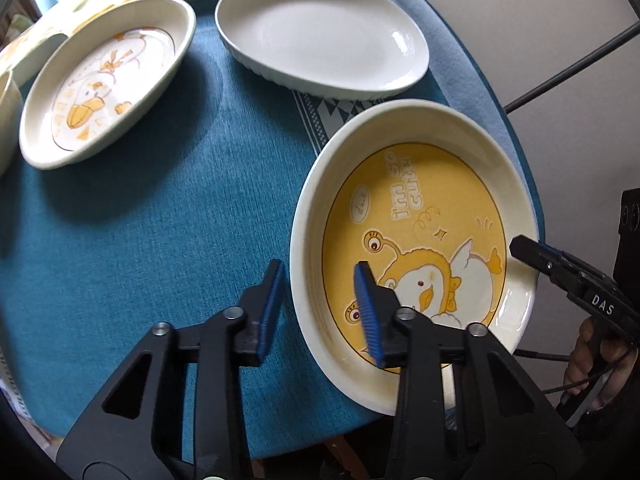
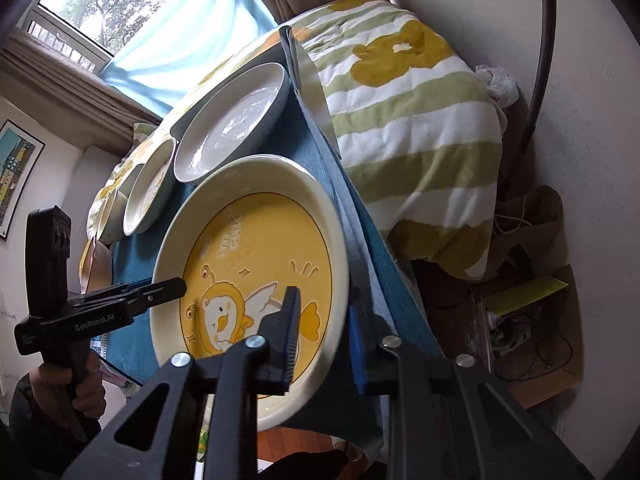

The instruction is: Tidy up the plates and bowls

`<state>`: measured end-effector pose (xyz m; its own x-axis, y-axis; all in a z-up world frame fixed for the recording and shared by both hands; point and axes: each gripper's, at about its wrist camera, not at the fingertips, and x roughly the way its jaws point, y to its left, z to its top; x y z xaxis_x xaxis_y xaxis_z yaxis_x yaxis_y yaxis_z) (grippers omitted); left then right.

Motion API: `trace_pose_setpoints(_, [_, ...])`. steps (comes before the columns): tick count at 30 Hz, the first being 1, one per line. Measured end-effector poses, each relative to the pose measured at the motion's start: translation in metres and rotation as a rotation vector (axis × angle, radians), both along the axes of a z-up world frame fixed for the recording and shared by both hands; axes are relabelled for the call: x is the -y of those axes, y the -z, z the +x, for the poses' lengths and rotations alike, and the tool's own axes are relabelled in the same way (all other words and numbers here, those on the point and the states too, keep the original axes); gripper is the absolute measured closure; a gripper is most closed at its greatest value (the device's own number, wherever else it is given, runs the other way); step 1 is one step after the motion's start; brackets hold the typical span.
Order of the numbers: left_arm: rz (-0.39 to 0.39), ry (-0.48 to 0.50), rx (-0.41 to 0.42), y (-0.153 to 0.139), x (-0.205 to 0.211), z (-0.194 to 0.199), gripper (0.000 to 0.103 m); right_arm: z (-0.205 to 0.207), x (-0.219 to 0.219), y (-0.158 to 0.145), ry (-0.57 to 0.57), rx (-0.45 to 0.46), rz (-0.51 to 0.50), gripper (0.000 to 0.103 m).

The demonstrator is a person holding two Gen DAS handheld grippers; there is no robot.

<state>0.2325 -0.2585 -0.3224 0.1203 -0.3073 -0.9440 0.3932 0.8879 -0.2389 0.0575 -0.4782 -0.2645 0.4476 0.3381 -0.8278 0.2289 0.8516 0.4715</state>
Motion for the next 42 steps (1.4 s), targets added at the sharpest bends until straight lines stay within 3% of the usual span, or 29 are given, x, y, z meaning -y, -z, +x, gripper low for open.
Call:
trace_pose_setpoints(4, [-0.015,0.008,-0.011,0.006,0.001,0.002,0.082,0.001,0.002,0.001,0.002,-0.008,0.001,0.091])
trace_pose_setpoints(15, [0.002,0.010,0.034,0.004,0.010,-0.008,0.083,0.004,-0.006,0.000,-0.044,-0.007,-0.081,0.091])
trace_pose_setpoints(25, [-0.026,0.002,0.106,-0.038,-0.002,-0.027,0.083,0.005,-0.012,-0.009,-0.079,0.033,-0.123,0.091])
trace_pose_setpoints(35, [-0.067,-0.073,0.191,-0.085,-0.059,-0.054,0.083,0.007,-0.045,-0.053,-0.170,0.141,-0.199,0.091])
trace_pose_setpoints(42, [-0.070,-0.152,0.234,-0.111,-0.122,-0.073,0.083,0.018,-0.098,-0.089,-0.255,0.206,-0.219,0.091])
